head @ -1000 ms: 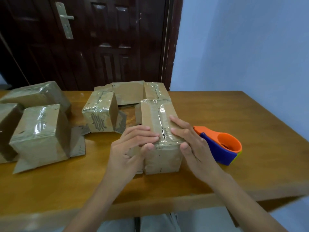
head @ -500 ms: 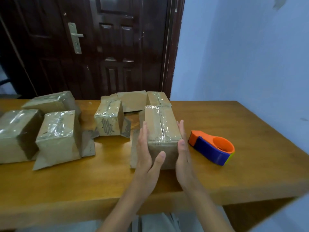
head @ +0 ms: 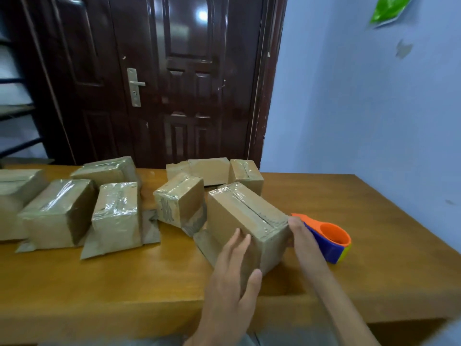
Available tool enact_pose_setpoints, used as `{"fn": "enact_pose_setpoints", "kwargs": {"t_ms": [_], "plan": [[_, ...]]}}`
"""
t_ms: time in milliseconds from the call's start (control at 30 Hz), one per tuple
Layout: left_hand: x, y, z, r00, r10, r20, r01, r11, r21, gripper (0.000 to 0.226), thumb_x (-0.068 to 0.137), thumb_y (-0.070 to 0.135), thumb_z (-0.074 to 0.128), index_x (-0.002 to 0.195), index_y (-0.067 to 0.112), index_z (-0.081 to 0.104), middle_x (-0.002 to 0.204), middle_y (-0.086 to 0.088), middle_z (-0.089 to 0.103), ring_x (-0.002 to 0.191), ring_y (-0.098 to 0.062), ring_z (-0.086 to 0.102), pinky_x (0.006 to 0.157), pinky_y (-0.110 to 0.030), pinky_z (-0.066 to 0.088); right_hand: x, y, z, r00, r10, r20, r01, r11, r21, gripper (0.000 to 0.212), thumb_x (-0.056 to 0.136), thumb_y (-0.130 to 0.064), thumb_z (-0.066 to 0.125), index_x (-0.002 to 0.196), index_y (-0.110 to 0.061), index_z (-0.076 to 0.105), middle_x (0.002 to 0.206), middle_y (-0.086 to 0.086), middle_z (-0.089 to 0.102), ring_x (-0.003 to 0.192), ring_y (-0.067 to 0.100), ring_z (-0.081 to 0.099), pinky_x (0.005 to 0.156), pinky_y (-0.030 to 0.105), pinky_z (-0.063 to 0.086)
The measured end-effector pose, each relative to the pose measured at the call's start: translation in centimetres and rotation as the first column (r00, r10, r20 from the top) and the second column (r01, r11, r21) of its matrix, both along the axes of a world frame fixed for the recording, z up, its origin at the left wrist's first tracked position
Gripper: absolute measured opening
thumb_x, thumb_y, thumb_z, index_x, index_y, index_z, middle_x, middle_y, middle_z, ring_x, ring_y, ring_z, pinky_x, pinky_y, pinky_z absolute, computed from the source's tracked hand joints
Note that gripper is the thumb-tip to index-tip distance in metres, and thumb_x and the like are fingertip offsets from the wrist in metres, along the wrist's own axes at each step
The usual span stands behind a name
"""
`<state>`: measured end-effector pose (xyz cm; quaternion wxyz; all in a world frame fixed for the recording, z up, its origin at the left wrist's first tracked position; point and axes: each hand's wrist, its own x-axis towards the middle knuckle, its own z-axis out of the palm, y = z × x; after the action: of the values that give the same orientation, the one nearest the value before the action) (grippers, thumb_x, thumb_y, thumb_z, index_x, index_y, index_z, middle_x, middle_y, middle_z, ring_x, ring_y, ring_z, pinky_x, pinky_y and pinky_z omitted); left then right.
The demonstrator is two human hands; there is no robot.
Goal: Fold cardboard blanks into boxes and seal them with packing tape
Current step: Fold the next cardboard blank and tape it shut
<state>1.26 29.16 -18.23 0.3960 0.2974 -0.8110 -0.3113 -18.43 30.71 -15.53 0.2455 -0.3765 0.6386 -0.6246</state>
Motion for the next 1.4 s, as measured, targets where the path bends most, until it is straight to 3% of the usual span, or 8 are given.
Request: {"fn": "enact_pose_setpoints", "kwargs": {"t_ms": [100, 267, 367, 533, 733, 1033, 1267, 1400], "plan": [[1.0, -1.0, 0.4, 0.998, -0.068, -0.004, 0.068, 0.994, -0.088, 0.052, 0.105, 0.045, 0.052, 0.155, 0.041, 0.039, 0.162, 0.030, 0.029, 0.150, 0.004, 0.030, 0.117, -0.030, 0.043, -1.9, -0.3, 0.9, 0.984, -0.090, -0.157, 0.101, 0.993, 0.064, 0.031, 0.111, -0.037, 0.042, 0.106, -0.030, 0.071, 0.102, -0.012, 0.075, 0.107, 0.018, 0.067, 0.089, 0.039, 0.054], [2.8, -6.9, 2.3, 0.959, 0.239, -0.154, -0.238, 0.971, 0.025, 0.043, 0.097, 0.031, 0.068, 0.137, 0.036, 0.053, 0.128, 0.018, 0.058, 0.120, -0.001, 0.058, 0.093, -0.020, 0.056, -1.3, 0.0, 2.0, 0.959, -0.118, -0.257, 0.139, 0.988, 0.067, 0.028, 0.111, -0.045, 0.040, 0.117, -0.035, 0.066, 0.113, -0.019, 0.069, 0.111, 0.001, 0.060, 0.088, 0.025, 0.049], [3.1, -9.3, 2.3, 0.971, 0.219, -0.098, -0.187, 0.947, 0.261, 0.058, 0.097, 0.046, 0.066, 0.150, 0.035, 0.045, 0.140, 0.018, 0.055, 0.127, -0.001, 0.055, 0.090, -0.012, 0.050, 0.6, 0.3, 2.3, 0.957, -0.002, -0.289, 0.043, 0.990, 0.136, 0.030, 0.105, -0.053, 0.049, 0.130, -0.038, 0.057, 0.118, -0.022, 0.066, 0.113, -0.005, 0.058, 0.083, 0.019, 0.047], [2.0, -9.0, 0.3, 0.991, 0.100, -0.085, -0.055, 0.906, 0.420, 0.090, 0.090, 0.086, 0.039, 0.164, 0.040, 0.018, 0.167, 0.021, 0.020, 0.151, -0.004, 0.023, 0.125, -0.040, 0.028, 5.4, 0.9, 0.6, 0.916, 0.030, -0.401, 0.053, 0.979, 0.194, 0.050, 0.087, -0.087, 0.042, 0.128, -0.058, 0.041, 0.121, -0.031, 0.058, 0.112, -0.004, 0.059, 0.088, 0.031, 0.059], [3.3, -9.7, 1.3, 0.960, 0.112, -0.255, 0.049, 0.833, 0.551, 0.088, 0.069, 0.097, 0.050, 0.148, 0.061, 0.034, 0.146, 0.031, 0.048, 0.137, 0.000, 0.047, 0.105, -0.031, 0.042, 7.8, 0.3, 1.4, 0.906, 0.118, -0.406, 0.002, 0.959, 0.285, 0.067, 0.076, -0.098, 0.044, 0.128, -0.057, 0.035, 0.125, -0.029, 0.053, 0.108, -0.008, 0.056, 0.087, 0.029, 0.056], [4.7, -7.0, 3.7, 0.970, 0.073, -0.231, 0.038, 0.894, 0.446, 0.061, 0.075, 0.093, 0.048, 0.130, 0.088, 0.023, 0.142, 0.038, 0.049, 0.130, 0.013, 0.050, 0.105, -0.027, 0.049, 9.9, 0.5, 4.4, 0.959, 0.186, -0.215, -0.116, 0.946, 0.302, 0.091, 0.047, -0.106, 0.055, 0.128, -0.072, 0.031, 0.117, -0.041, 0.059, 0.107, -0.014, 0.058, 0.078, 0.012, 0.049], [7.7, -8.2, 13.1, 0.976, -0.123, -0.182, 0.161, 0.965, 0.209, 0.065, 0.096, 0.072, 0.041, 0.157, 0.050, 0.035, 0.152, 0.032, 0.047, 0.141, 0.008, 0.044, 0.110, -0.023, 0.045, 9.9, 1.3, 11.5, 0.987, 0.078, -0.141, -0.083, 0.996, -0.034, 0.070, 0.054, -0.088, 0.059, 0.118, -0.059, 0.058, 0.105, -0.041, 0.067, 0.095, -0.016, 0.065, 0.067, 0.013, 0.054], [11.3, -10.3, 17.6, 0.978, -0.158, -0.135, 0.177, 0.973, 0.145, 0.048, 0.107, 0.051, 0.046, 0.154, 0.039, 0.047, 0.148, 0.016, 0.058, 0.139, -0.004, 0.053, 0.113, -0.041, 0.049, 9.1, -0.6, 14.5, 0.996, 0.027, 0.088, -0.011, 0.984, -0.176, 0.049, 0.065, -0.076, 0.066, 0.107, -0.052, 0.074, 0.109, -0.022, 0.075, 0.113, 0.010, 0.068, 0.090, 0.051, 0.058]]}}
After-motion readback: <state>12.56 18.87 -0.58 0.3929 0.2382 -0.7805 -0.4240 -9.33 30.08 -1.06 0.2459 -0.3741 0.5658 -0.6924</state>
